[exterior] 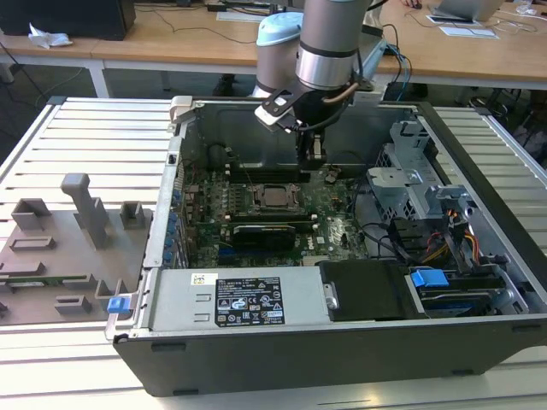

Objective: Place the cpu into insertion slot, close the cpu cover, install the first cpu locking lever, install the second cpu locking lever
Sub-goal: 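Close the cpu cover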

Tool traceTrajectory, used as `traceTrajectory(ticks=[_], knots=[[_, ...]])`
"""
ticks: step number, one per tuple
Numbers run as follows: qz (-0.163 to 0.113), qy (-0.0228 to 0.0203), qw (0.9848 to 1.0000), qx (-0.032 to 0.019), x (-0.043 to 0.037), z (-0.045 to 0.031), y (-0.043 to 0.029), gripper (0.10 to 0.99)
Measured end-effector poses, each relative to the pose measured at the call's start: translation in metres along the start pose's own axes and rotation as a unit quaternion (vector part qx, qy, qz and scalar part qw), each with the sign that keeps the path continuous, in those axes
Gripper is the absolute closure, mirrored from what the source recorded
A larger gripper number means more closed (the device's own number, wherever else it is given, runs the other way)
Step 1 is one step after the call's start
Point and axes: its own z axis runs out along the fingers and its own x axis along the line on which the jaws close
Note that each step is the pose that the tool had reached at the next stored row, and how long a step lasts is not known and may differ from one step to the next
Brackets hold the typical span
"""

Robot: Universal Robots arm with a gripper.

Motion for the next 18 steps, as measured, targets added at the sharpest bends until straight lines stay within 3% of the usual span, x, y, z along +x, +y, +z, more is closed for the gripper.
traceTrajectory(ticks=[11,18], knots=[[0.000,0.0000,1.0000,0.0000,0.0003,0.0025,-0.0175,0.980],[0.000,-0.0007,1.0000,0.0000,0.0009,0.0109,-0.0253,0.980]])
